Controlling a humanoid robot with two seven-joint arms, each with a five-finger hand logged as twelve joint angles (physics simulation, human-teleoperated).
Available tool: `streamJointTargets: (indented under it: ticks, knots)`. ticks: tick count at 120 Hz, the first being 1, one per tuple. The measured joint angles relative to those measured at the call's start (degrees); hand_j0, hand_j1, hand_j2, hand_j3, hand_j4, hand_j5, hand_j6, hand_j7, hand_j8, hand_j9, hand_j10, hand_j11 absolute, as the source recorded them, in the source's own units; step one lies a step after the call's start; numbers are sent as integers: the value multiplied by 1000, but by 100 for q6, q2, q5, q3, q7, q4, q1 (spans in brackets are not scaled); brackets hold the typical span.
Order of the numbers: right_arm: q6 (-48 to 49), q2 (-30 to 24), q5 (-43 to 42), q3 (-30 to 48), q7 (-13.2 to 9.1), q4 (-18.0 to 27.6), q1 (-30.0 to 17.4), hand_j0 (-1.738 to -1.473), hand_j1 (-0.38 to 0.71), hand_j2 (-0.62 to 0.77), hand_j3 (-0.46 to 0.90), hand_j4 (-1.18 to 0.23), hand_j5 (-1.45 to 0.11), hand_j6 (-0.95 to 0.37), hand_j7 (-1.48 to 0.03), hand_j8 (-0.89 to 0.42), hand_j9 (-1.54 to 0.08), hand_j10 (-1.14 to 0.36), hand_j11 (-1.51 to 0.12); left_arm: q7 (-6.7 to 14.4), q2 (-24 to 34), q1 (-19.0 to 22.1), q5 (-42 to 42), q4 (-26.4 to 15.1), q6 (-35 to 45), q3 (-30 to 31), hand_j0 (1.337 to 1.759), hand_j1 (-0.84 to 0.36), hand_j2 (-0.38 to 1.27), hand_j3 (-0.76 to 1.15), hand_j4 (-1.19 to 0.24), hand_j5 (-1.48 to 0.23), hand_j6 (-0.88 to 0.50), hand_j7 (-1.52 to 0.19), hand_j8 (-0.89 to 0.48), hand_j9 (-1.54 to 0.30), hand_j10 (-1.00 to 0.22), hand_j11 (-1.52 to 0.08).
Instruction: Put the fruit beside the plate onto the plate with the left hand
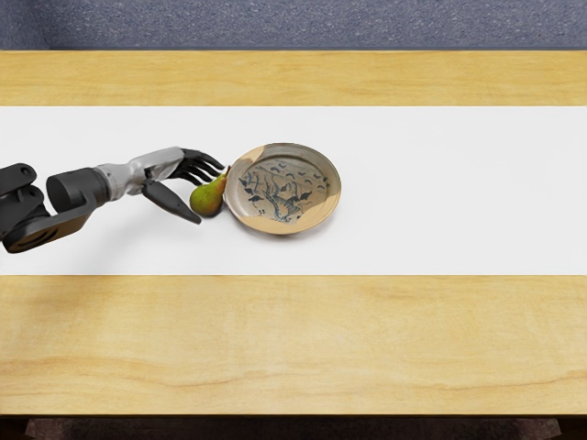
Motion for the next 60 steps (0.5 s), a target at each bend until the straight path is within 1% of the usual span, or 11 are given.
streamJointTargets:
  ticks: [44, 51, 60]
  knots:
    - [-2, 0, 1, 0, 5, 1, -18, -1658, -309, -7, 0, -33, -43, -33, -43, -33, -43, -33, -43, 6, -13, 0, 28, 39, 47, 32, 1658, -179, 93, 0, -445, -576, -446, -575, -431, -576, -445, -575]
    - [-1, 0, 0, 0, 6, 1, -23, -1658, -309, -7, 0, -33, -43, -33, -43, -33, -43, -33, -43, 7, -128, -16, 28, 96, 47, 34, 1658, -193, 95, 0, -458, -589, -458, -588, -422, -590, -456, -590]
    - [-2, 0, 0, 2, 8, 0, -26, -1658, -309, -7, 0, -33, -43, -33, -43, -33, -43, -33, -43, 8, -149, 0, 24, 167, 46, 34, 1658, -206, 99, 0, -474, -601, -474, -600, -460, -606, -469, -606]
